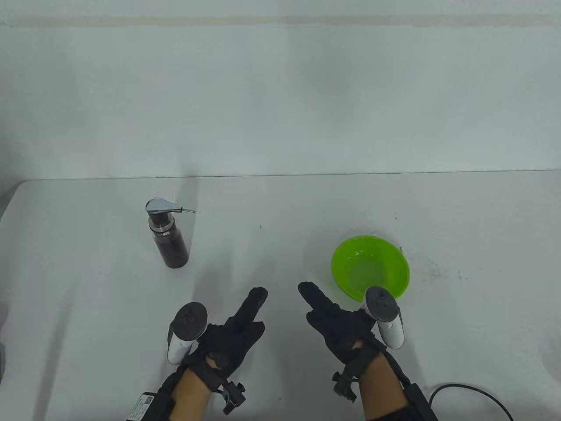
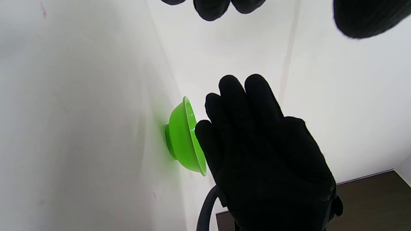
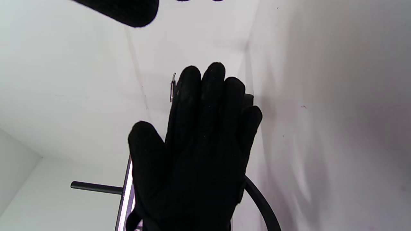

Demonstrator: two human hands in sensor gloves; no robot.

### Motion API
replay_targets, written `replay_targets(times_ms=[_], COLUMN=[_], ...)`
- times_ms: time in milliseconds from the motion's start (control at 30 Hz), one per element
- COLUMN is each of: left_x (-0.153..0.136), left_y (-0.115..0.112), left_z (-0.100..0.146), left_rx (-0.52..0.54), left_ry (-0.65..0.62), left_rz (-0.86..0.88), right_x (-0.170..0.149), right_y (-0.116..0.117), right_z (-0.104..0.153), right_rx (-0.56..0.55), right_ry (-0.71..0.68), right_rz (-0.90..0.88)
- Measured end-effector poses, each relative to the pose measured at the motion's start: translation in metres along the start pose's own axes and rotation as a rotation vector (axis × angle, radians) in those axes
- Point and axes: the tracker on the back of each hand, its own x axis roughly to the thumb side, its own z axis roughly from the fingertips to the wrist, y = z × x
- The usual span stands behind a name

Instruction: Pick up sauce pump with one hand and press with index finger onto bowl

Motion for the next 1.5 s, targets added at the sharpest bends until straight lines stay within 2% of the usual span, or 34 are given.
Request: replay_targets(times_ms=[567, 767, 867, 933, 1000, 1167, 1233, 1300, 1400, 1500], left_x=[0.000, -0.001, -0.001, -0.001, 0.000, 0.000, 0.000, 0.002, 0.005, 0.006], left_y=[-0.001, -0.002, -0.002, -0.002, -0.002, -0.005, -0.006, -0.007, -0.008, -0.009], left_z=[0.002, 0.001, 0.001, 0.001, 0.001, -0.001, -0.001, -0.001, 0.000, -0.001], left_rx=[0.016, 0.021, 0.027, 0.029, 0.031, 0.011, 0.010, 0.007, 0.001, -0.009], left_ry=[0.010, 0.016, 0.019, 0.019, 0.015, 0.023, 0.022, 0.016, 0.002, -0.003], left_rz=[-0.009, -0.015, -0.024, -0.014, -0.012, -0.020, -0.018, -0.019, -0.019, -0.023], right_x=[0.002, 0.003, 0.006, 0.009, 0.015, 0.028, 0.026, 0.018, -0.002, -0.014], right_y=[0.003, -0.016, -0.037, -0.056, -0.076, -0.138, -0.153, -0.165, -0.178, -0.183], right_z=[0.002, 0.004, 0.012, 0.022, 0.029, 0.040, 0.042, 0.043, 0.047, 0.047], right_rx=[0.013, -0.044, -0.118, -0.207, -0.270, -0.493, -0.566, -0.658, -0.792, -0.833], right_ry=[-0.004, -0.004, -0.036, -0.063, -0.094, -0.093, -0.083, 0.000, 0.248, 0.411], right_rz=[0.031, -0.029, -0.099, -0.195, -0.220, -0.175, -0.128, -0.037, 0.113, 0.197])
